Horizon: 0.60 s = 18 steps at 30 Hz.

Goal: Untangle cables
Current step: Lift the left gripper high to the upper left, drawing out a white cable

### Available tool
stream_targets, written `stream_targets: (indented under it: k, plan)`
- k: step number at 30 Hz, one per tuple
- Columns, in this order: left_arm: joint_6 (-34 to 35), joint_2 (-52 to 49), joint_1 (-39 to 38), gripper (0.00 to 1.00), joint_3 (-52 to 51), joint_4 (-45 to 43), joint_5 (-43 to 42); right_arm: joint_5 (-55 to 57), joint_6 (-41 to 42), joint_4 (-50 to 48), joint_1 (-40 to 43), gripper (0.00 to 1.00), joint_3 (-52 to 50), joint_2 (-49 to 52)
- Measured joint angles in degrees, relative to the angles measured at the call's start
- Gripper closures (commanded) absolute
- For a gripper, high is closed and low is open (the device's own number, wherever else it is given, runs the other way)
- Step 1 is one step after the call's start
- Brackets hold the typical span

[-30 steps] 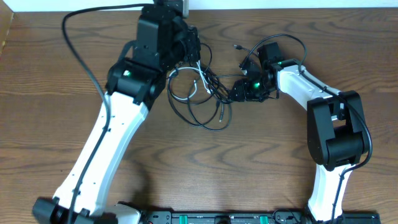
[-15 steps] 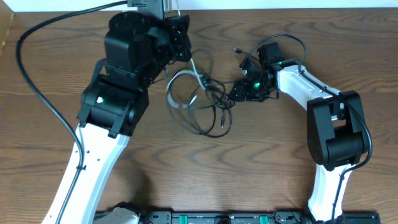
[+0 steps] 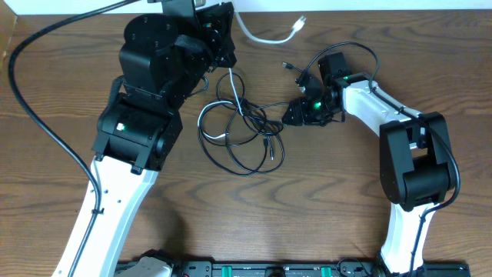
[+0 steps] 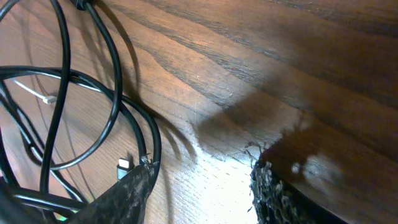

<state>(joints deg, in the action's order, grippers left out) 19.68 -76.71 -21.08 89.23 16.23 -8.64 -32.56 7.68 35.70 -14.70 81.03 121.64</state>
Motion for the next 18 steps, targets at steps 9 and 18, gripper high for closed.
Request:
stream_targets:
  k: [9,18]
  plan:
    - [0.02,0.66,-0.02,0.93,7.37,2.95,-0.46,0.00,0.00,0.00,0.00,0.48,0.00,0.00]
    - [0.55,1.38,-0.02,0.93,9.09,3.87,-3.72,0.00,0.00,-0.04,0.00,0.47,0.00,0.00]
